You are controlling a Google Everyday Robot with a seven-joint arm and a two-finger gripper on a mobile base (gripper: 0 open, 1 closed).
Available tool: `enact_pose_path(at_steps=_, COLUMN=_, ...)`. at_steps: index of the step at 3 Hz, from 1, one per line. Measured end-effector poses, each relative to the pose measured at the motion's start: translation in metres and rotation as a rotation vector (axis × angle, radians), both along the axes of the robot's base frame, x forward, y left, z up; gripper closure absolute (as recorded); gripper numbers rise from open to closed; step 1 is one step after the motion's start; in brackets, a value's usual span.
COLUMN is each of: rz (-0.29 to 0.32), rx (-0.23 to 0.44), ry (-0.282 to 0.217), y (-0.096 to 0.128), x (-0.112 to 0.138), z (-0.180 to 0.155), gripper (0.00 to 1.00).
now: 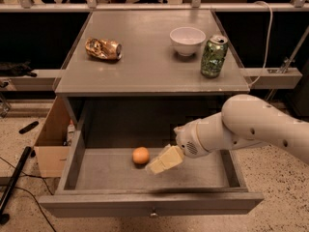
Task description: Pick orange from top drawer and place on counter
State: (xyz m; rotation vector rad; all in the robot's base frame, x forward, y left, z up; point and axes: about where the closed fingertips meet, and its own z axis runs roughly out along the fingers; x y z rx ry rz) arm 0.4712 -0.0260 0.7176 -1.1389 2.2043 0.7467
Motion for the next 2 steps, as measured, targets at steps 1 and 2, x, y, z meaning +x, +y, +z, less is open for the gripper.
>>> enact_pose_path(at_steps=1, rz=-0.019, rx=0.018, ry=-0.068, y=0.007, x=0.012, z=-0.018, gripper=0.00)
enact_pose_path(at_steps=2, rz=-0.036, rx=0.021, ry=-0.153, y=0.018, x=0.026, z=-0.026, gripper=0.00)
